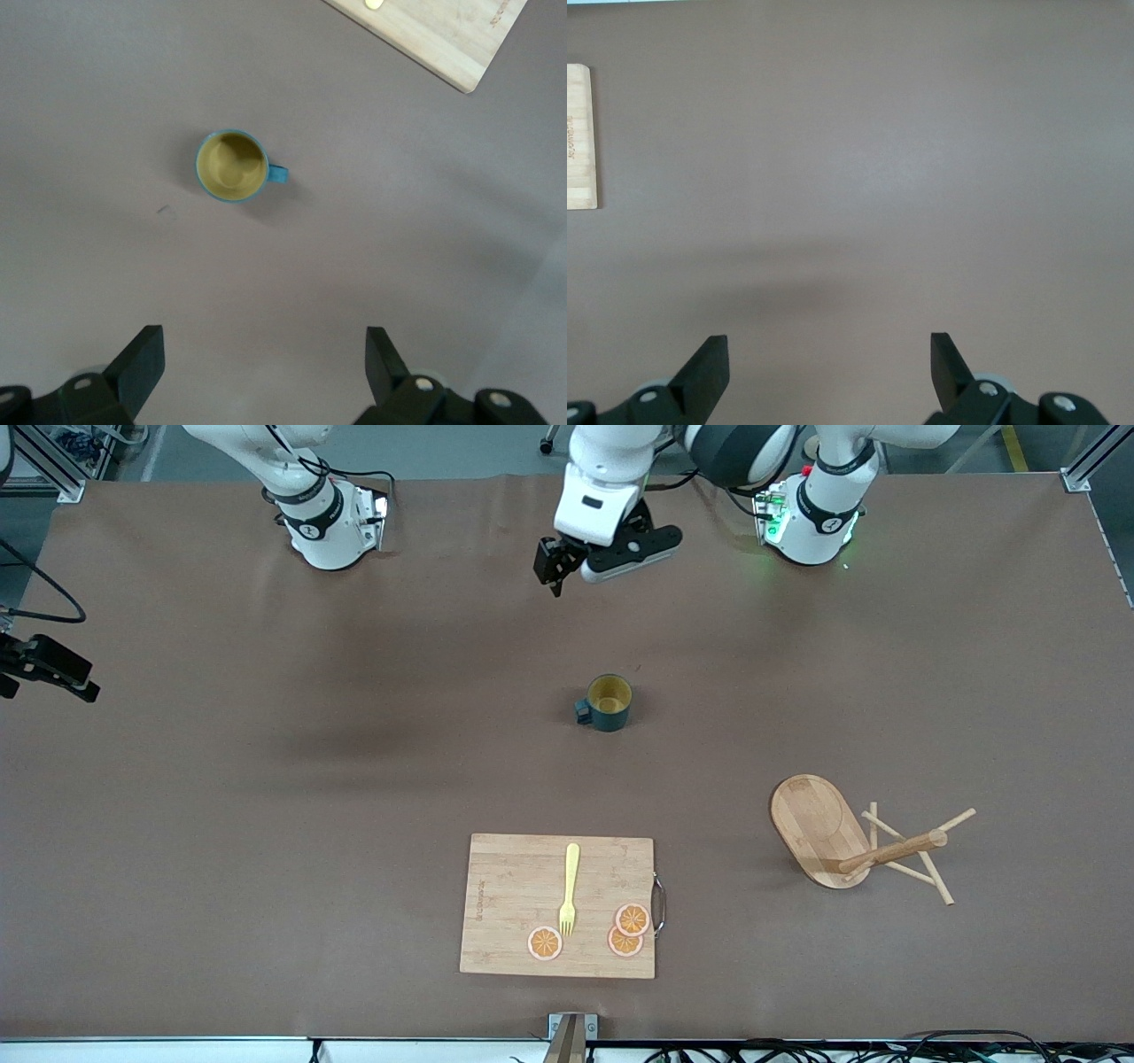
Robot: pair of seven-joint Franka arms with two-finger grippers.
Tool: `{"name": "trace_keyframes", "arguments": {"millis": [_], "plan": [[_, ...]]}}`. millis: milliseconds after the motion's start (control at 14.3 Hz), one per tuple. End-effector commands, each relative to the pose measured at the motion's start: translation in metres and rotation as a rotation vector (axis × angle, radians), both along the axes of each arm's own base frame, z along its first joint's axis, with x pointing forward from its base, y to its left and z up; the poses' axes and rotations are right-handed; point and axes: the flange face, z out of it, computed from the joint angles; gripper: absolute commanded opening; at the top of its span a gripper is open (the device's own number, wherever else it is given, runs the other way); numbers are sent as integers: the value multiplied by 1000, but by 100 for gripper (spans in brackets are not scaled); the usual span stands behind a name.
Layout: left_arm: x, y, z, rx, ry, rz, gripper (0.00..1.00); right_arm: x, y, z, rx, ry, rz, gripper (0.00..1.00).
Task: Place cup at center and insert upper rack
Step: 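Retract the right gripper while the left gripper reaches the mug, then lower the left gripper around the mug body and close it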
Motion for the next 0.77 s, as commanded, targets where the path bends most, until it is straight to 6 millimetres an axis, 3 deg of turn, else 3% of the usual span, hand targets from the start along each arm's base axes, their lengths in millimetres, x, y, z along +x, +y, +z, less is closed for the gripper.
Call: {"name": "trace_keyframes", "arguments": {"millis": [0, 351, 561, 701], "plan": [[-18, -35, -42, 52, -43, 27, 100, -17, 2, -3, 6, -14, 14, 100], [-57, -78, -131, 176, -147, 96, 100, -17, 3, 5, 6, -15, 8, 100], [-79, -94, -170, 208, -215, 142, 100, -16, 4, 12, 3, -29, 12, 100], [-81, -98, -193, 221, -276, 183, 100, -17, 4, 13, 7, -20, 10, 100]]}}
